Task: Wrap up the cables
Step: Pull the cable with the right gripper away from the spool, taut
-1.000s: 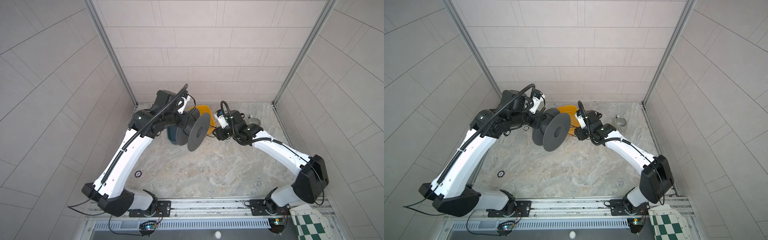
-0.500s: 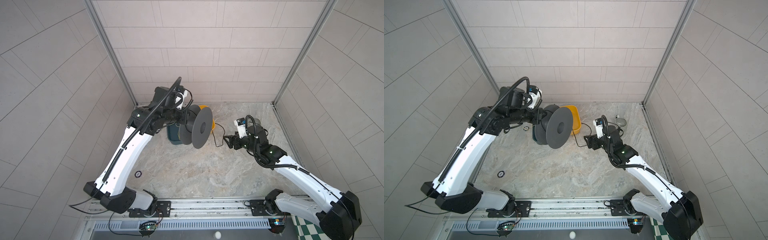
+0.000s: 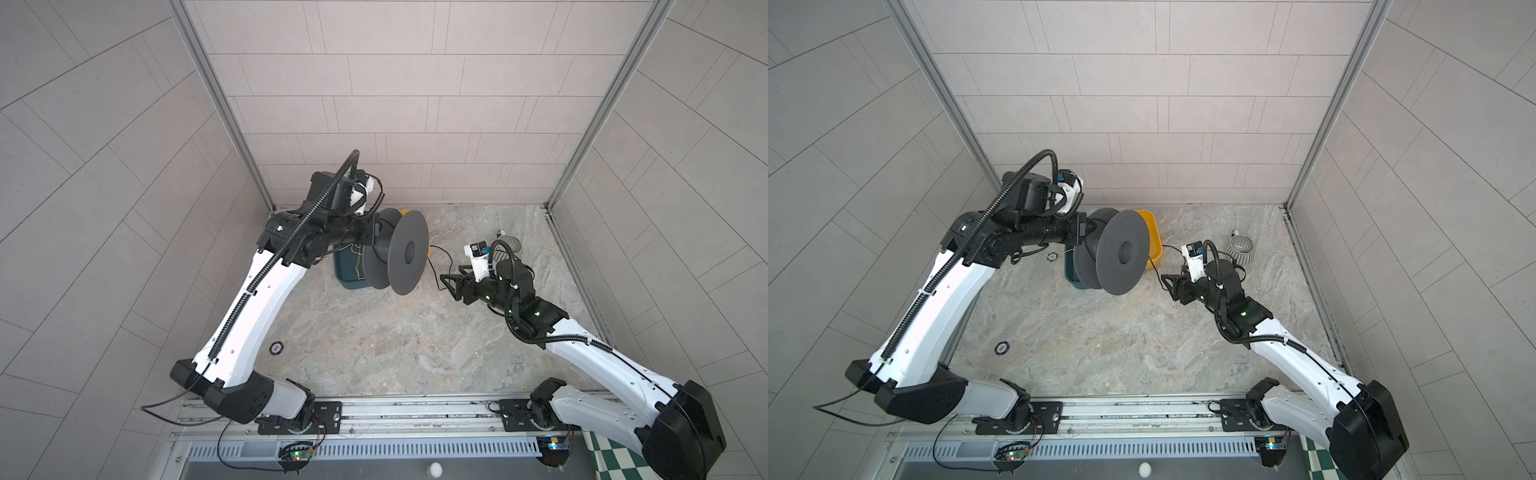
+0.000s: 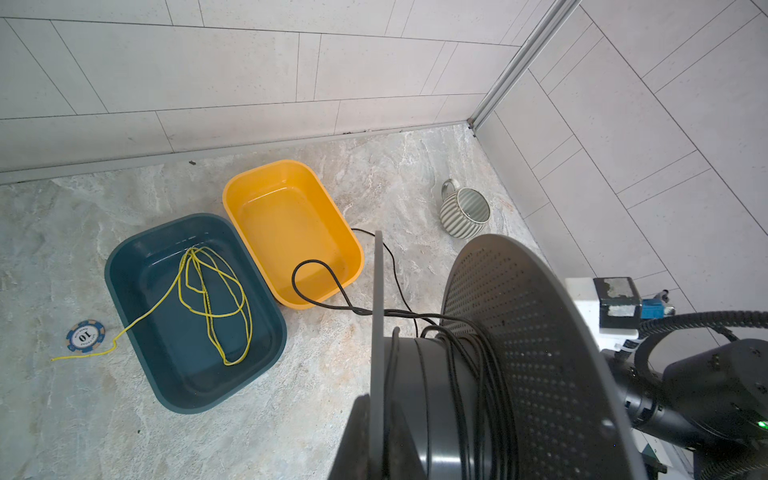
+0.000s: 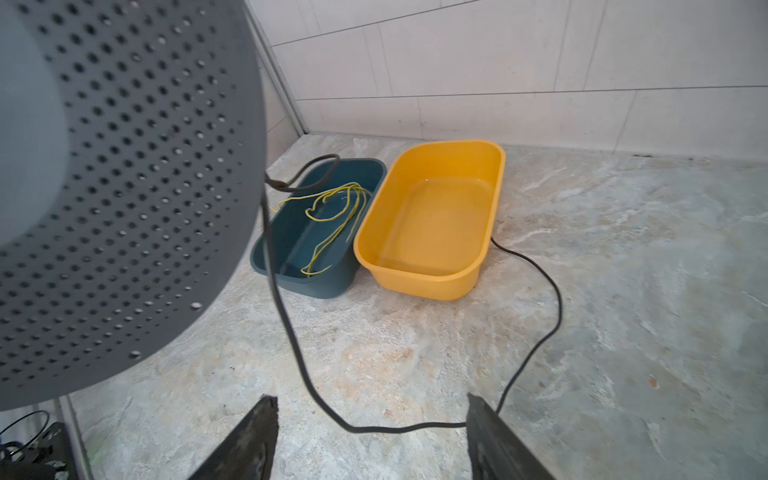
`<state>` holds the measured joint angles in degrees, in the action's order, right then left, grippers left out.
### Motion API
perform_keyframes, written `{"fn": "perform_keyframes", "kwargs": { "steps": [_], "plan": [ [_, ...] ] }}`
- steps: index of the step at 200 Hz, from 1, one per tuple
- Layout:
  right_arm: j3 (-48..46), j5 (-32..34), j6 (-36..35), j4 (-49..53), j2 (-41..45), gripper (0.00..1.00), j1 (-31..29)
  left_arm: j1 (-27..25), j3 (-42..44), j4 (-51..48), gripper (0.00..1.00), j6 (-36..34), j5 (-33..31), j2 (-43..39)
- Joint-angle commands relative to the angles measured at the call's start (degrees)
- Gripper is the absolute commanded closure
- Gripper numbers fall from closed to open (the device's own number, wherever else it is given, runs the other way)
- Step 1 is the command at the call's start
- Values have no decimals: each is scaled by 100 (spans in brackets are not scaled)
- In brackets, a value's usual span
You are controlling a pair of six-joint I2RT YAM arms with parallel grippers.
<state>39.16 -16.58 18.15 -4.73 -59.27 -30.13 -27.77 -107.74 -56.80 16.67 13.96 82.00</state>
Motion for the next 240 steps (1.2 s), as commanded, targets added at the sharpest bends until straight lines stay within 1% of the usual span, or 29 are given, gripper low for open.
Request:
{"fn": "perform_keyframes", "kwargs": {
  "steps": [1, 23, 46, 77, 103, 117, 131, 145, 168, 183, 204, 224, 240],
  "plan": [
    [142, -13, -267, -82, -6, 30, -196, 22, -48, 487, 100, 86, 108, -245],
    [216, 240, -356, -202, -163, 30, -399, 23, -48, 521, 100, 126, 201, -260],
    [473, 427, -400, -193, -551, 32, -518, 19, -18, 529, 100, 156, 239, -280],
    [878, 756, -375, -218, -1072, 39, -577, 19, 59, 542, 100, 184, 240, -330],
    [1159, 1001, -402, -134, -1367, 46, -564, 34, 108, 555, 100, 180, 236, -387],
    [1275, 1093, -408, -70, -1450, 48, -564, 52, 119, 541, 100, 164, 223, -388],
    [1309, 1329, -352, -16, -1457, 55, -564, 78, 88, 506, 100, 138, 246, -358],
    [1331, 1478, -316, 108, -1452, 67, -525, 121, 62, 469, 100, 84, 291, -317],
    [1357, 1363, -144, 339, -1447, 87, -328, 386, 67, 484, 100, 54, 466, -275],
    [1353, 1323, -114, 533, -1386, 96, -162, 618, 77, 479, 100, 82, 613, -249],
    [1219, 1436, -43, 703, -1161, 100, 96, 978, 119, 472, 100, 147, 687, -249],
    [1126, 1474, 17, 919, -931, 100, 397, 1376, 165, 464, 100, 239, 706, -273],
    [1120, 1548, 82, 1191, -792, 100, 653, 1685, 153, 393, 100, 302, 519, -298]
  ]
}}
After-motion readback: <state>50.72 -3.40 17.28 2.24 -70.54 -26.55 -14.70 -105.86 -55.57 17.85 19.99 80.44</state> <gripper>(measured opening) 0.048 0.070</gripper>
